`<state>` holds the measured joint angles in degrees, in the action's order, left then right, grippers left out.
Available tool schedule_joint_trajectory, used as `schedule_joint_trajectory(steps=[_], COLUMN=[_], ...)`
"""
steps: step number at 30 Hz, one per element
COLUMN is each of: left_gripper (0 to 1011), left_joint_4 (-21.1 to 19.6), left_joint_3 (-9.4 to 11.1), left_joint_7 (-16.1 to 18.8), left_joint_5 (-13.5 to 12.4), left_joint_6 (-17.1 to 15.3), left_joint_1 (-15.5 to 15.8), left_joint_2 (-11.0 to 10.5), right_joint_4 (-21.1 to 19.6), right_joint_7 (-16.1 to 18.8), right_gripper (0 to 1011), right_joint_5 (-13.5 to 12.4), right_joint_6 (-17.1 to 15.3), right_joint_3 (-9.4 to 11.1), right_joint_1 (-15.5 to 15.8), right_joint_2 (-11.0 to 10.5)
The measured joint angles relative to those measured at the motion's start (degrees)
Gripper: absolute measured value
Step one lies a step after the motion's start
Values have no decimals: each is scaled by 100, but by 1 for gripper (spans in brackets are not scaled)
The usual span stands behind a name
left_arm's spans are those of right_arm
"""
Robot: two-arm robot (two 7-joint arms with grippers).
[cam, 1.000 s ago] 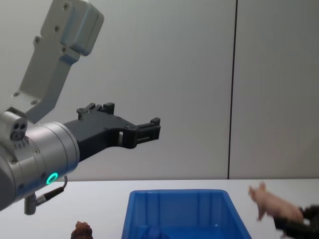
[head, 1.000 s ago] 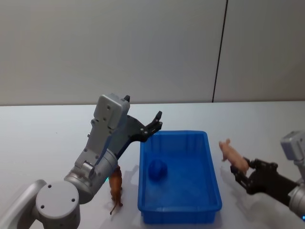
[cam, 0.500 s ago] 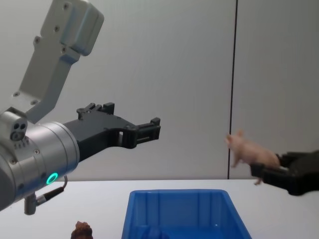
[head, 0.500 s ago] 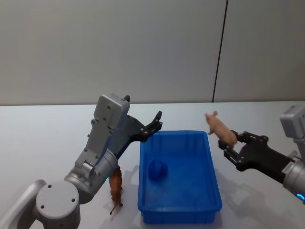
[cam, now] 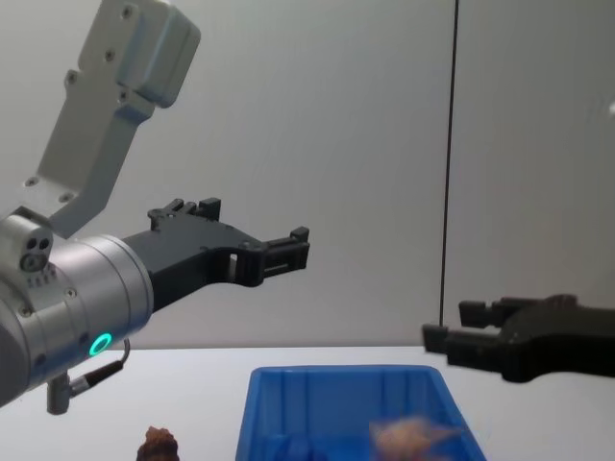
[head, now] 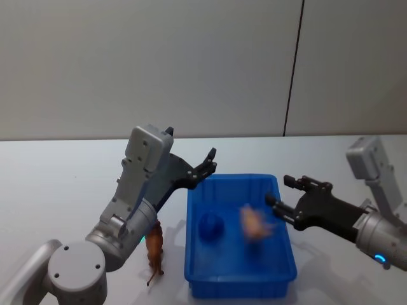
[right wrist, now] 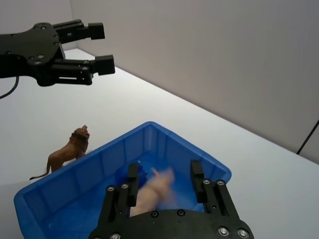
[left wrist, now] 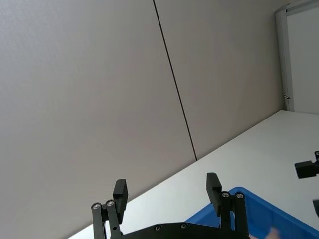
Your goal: Pick up the two dolls from the table and place them into the box.
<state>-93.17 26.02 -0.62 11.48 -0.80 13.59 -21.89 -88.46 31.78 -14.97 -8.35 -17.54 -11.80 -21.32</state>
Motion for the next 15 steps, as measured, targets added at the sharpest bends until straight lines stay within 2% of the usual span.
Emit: schedule_joint_trajectory(steps=[10, 11, 15], left_gripper=[1001, 1001, 1001], left_joint_4=[0, 0, 0], left_joint_3=[0, 0, 0], left_joint_7=[0, 0, 0], left_joint_5=[0, 0, 0], left_joint_6=[0, 0, 0], left_joint_1=[0, 0, 0], left_joint_2=[0, 0, 0], right_joint_4=[173, 184, 192], right_joint_7=[35, 26, -7], right_gripper=[896, 896, 1001], right_joint_5=[61, 62, 43], right_joint_6=[-92, -92, -79], right_joint_3=[-93, -95, -86], right_joint_1=[-96, -100, -100], right_joint_2=[111, 113, 92])
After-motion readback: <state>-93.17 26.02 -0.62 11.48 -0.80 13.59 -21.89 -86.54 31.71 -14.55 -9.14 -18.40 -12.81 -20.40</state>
